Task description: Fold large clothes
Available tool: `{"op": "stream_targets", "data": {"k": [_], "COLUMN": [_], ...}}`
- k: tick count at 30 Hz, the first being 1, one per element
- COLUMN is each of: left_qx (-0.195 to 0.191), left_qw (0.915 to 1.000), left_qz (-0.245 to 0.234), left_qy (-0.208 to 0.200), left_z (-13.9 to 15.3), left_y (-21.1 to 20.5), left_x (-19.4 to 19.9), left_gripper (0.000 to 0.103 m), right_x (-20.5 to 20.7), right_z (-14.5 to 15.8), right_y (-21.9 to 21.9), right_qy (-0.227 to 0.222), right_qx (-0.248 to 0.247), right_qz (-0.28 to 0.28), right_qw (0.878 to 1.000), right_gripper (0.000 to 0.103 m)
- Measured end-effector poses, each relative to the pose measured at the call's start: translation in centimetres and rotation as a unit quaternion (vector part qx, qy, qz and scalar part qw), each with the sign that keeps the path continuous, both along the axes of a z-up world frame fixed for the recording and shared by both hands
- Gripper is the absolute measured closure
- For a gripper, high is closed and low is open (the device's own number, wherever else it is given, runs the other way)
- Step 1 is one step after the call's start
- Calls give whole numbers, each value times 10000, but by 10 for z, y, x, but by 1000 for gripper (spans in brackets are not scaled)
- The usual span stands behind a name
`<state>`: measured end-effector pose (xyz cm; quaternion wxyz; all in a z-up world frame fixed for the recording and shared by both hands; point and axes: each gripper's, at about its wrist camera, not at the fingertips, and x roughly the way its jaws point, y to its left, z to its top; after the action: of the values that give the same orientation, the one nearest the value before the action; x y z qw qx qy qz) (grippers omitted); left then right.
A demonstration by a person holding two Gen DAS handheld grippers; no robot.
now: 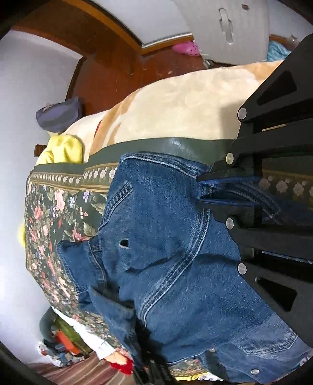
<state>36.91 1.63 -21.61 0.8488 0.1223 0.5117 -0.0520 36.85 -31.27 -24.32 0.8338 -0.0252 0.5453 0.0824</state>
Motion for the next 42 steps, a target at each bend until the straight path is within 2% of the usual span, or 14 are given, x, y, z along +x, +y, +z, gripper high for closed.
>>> {"op": "stream_targets", "data": {"k": [3, 13, 14, 17, 20, 23, 25, 27, 28, 29, 33, 38, 40, 42], "left_qx": [-196, -1001, -941, -357, -336, -273, -373, -611, -794, -979, -1709, -2029, -2194, -2102], "left_qw": [9997, 9924, 9925, 9934, 9902, 9897, 9894, 9891, 9883, 9870, 9771, 9642, 9588, 9616], "left_qz": [113, 646, 736, 1069, 1282, 1373, 1390, 1340, 1297, 1271, 1231, 1441, 1556, 1572], "left_qy": [49, 295, 273, 226, 432, 306, 177, 95, 71, 68, 290, 918, 911, 798], "left_z": [-10, -22, -22, -29, -38, -30, -21, -9, -3, 0, -10, -57, -64, -62], "left_y": [18, 93, 99, 122, 148, 162, 167, 169, 169, 168, 158, 137, 131, 124], "left_x": [-18, -53, -56, -66, -78, -89, -90, -87, -83, -78, -47, -11, -6, -4], "left_gripper": [43, 38, 38, 39, 39, 39, 38, 38, 37, 35, 32, 33, 37, 43], "right_x": [0, 0, 0, 1, 2, 0, -3, -4, -4, -5, -6, -9, -12, -11], "right_z": [-7, -12, -13, -13, -13, -13, -13, -12, -11, -10, -1, 16, 20, 22], "right_y": [-1, 17, 17, 16, 15, 16, 17, 14, 12, 8, -14, -34, -37, -36], "right_qy": [132, 80, 86, 108, 119, 54, -5, -109, -150, -179, -49, 49, 53, 74], "right_qx": [-172, -754, -764, -723, -701, -785, -885, -1105, -1175, -1153, -501, 349, 599, 779], "right_qz": [-3, 27, 25, 20, 57, 155, 150, 25, -39, -114, -343, -542, -582, -587], "right_qw": [9998, 9971, 9970, 9973, 9975, 9968, 9960, 9938, 9930, 9931, 9981, 9979, 9965, 9952], "right_gripper": [96, 95, 95, 95, 95, 95, 92, 70, 63, 53, 52, 52, 52, 52]}}
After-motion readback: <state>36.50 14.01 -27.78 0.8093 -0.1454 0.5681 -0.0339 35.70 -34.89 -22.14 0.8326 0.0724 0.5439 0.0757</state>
